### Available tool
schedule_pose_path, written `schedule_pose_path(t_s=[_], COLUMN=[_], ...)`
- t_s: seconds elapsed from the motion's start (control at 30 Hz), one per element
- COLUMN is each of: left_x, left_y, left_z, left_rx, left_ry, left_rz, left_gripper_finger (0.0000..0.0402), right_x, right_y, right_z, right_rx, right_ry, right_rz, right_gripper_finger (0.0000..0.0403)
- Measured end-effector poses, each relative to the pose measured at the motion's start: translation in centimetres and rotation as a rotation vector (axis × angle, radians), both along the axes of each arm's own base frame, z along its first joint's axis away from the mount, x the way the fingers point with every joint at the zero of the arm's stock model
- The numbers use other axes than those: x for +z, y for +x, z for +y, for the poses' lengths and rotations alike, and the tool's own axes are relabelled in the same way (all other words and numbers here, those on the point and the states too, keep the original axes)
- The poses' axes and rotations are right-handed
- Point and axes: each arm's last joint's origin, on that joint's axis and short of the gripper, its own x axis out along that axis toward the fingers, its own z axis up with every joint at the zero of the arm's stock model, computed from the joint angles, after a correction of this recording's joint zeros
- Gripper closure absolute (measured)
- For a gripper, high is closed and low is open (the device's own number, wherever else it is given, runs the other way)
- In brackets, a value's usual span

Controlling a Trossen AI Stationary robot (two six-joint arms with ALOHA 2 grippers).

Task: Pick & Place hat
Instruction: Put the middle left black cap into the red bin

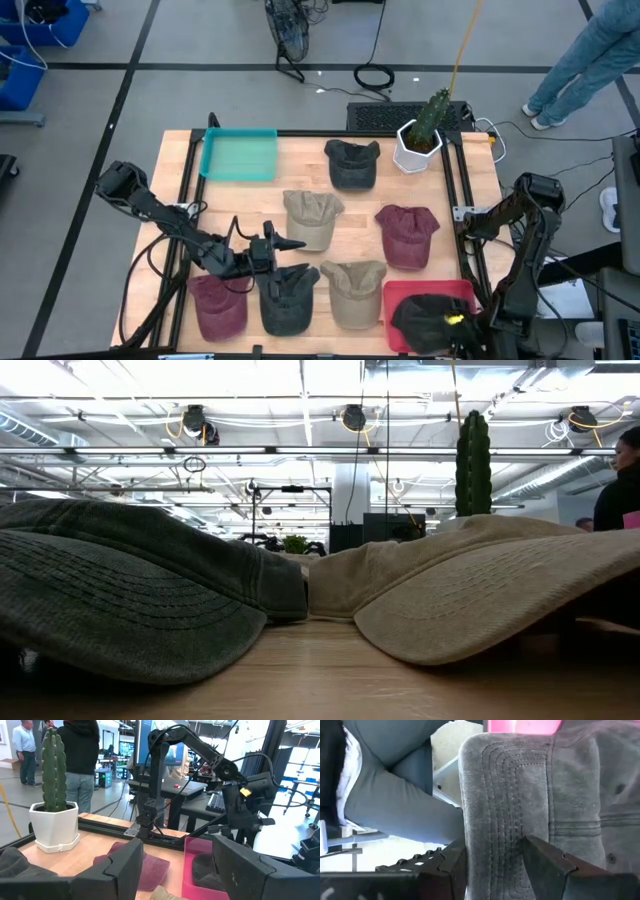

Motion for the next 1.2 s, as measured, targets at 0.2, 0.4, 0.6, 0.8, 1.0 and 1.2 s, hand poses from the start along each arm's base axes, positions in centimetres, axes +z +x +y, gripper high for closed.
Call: schedule_pose_path(t_s=[0.2, 0.4, 0.6, 0.8, 1.0, 1.2], left_x=[0.0, 0.0, 0.0, 0.0, 0.0, 0.0], left_y=[0.0, 0.0, 0.0, 0.0, 0.0, 0.0], left_z=[0.0, 0.0, 0.0, 0.0, 0.0, 0.0], left_rx=[0.0, 0.0, 0.0, 0.0, 0.0, 0.0], left_ry=[0.001, 0.002, 0.003, 0.005, 0.005, 0.005], left_rz=[0.0, 0.0, 0.001, 0.002, 0.001, 0.002], left_gripper_finger=[0.0163, 0.0163, 0.0163, 0.0163, 0.0163, 0.0163], right_x=[-1.1, -1.2, -0.3, 2.0, 3.5, 3.7], right_y=[0.9, 2.1, 2.6, 2.2, 2.1, 2.2], right_z=[-0.9, -1.5, -2.3, -3.7, -4.5, -4.3], right_rx=[-0.01, -0.01, -0.033, -0.03, -0.01, -0.008], right_ry=[-0.039, -0.065, -0.043, -0.003, 0.019, 0.044], right_rz=[0.013, 0.002, -0.003, -0.096, -0.183, -0.198], right_gripper_finger=[0.0245, 0.0244, 0.0235, 0.0211, 0.0176, 0.0159])
